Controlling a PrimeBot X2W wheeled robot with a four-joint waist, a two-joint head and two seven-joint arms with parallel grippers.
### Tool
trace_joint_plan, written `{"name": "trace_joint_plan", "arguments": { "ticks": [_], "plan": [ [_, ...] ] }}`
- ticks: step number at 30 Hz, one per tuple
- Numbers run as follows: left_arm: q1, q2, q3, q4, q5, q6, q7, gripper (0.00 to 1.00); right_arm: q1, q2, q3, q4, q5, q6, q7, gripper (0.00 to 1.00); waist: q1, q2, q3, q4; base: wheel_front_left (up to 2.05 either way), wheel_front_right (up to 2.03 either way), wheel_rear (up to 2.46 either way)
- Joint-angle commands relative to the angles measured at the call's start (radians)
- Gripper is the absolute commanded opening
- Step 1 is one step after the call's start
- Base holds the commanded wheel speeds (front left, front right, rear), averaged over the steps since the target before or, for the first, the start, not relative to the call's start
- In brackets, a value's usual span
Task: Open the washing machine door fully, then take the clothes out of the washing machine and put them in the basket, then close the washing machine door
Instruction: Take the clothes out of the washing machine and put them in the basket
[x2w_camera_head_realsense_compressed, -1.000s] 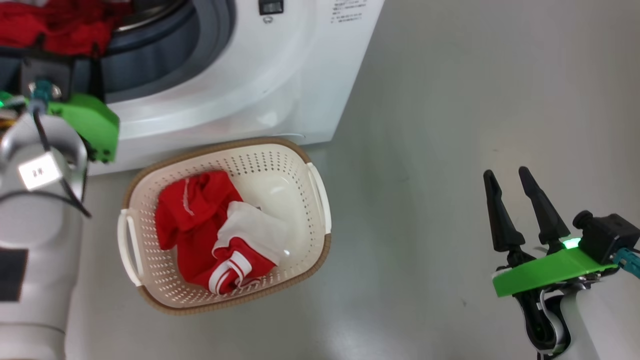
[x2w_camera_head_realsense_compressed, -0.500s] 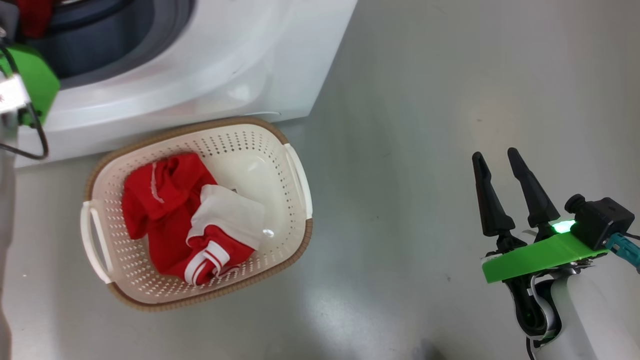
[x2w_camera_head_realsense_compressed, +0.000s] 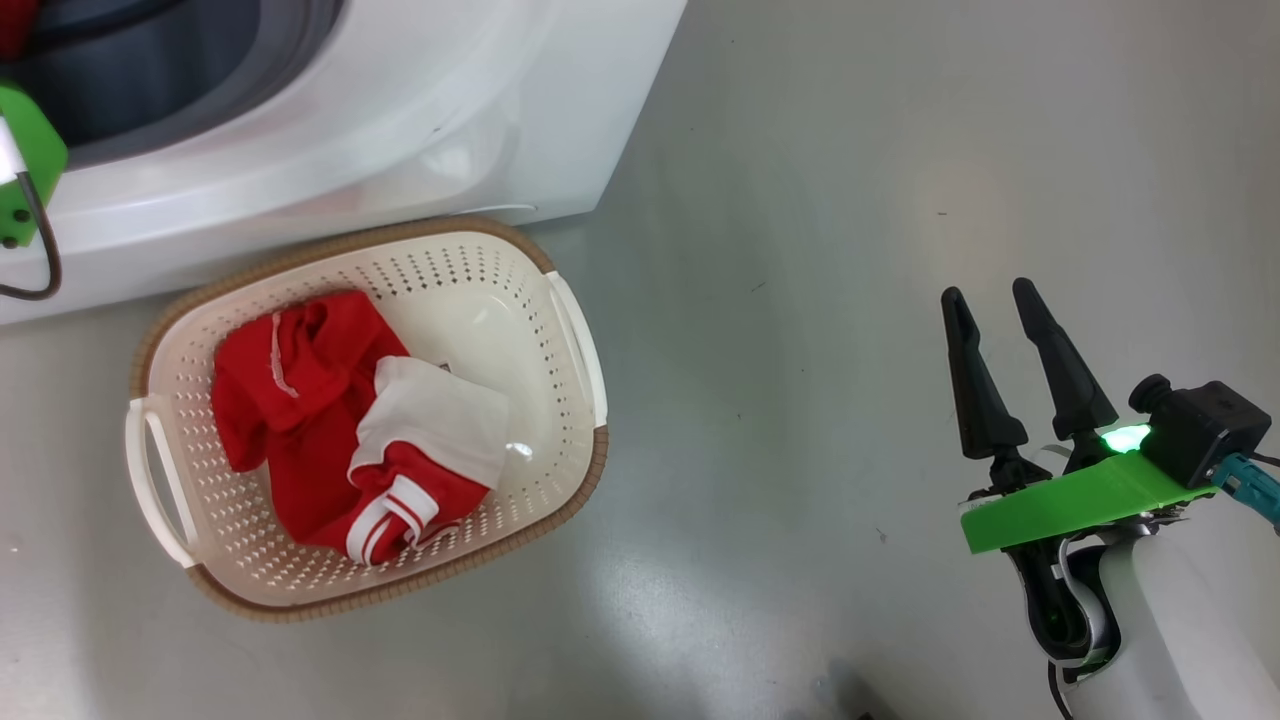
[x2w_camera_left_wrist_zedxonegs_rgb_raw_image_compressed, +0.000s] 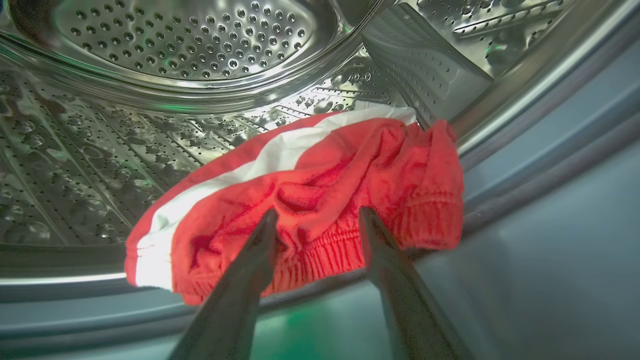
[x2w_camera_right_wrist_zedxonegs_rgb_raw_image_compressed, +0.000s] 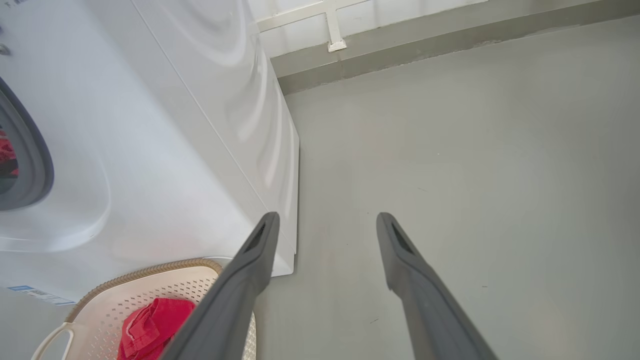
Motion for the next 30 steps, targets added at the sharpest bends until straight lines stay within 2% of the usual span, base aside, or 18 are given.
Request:
{"name": "trace_joint_plan", "arguments": {
  "ticks": [1,2,7,14,20,24,30],
  "plan": [
    [-0.022,0.054,0.008,-0.013,-0.007,0.011,0.000,0.10,0.001,-0.002,0.025,-0.021,0.010,0.007,-0.006,1.00,0.0000,0.0000,-0.002,0.001,0.00,0.00,0.00],
    [-0.021,0.054,0.008,-0.012,-0.009,0.012,-0.001,0.00,0.000,-0.003,0.026,-0.020,0.009,0.007,-0.006,1.00,0.0000,0.0000,-0.004,0.002,0.00,0.00,0.00],
    [-0.013,0.048,0.019,-0.008,-0.039,0.015,-0.033,0.00,0.002,-0.006,0.026,-0.018,0.007,0.007,-0.006,1.00,0.0000,0.0000,-0.015,0.009,0.00,0.00,0.00],
    [0.015,0.011,0.046,-0.010,-0.096,0.011,-0.133,0.00,0.014,-0.014,0.020,-0.016,0.004,0.007,-0.006,1.00,0.0000,0.0000,-0.043,0.032,0.00,0.00,0.00],
    [0.074,-0.036,0.120,-0.053,-0.204,-0.017,-0.193,0.00,0.030,-0.027,0.015,-0.016,0.000,0.007,-0.006,1.00,0.0000,0.0000,-0.076,0.060,0.00,0.00,0.00],
    [0.139,-0.061,0.154,-0.188,-0.263,-0.047,-0.198,0.00,0.041,-0.037,0.008,-0.018,-0.001,0.007,-0.006,1.00,0.0000,0.0000,-0.090,0.082,0.00,0.00,0.00],
    [0.289,-0.098,0.235,-0.439,-0.358,-0.064,-0.199,0.00,0.052,-0.046,0.001,-0.017,-0.001,0.007,-0.006,1.00,0.0000,0.0000,-0.110,0.108,0.00,0.00,0.00]
  ]
}}
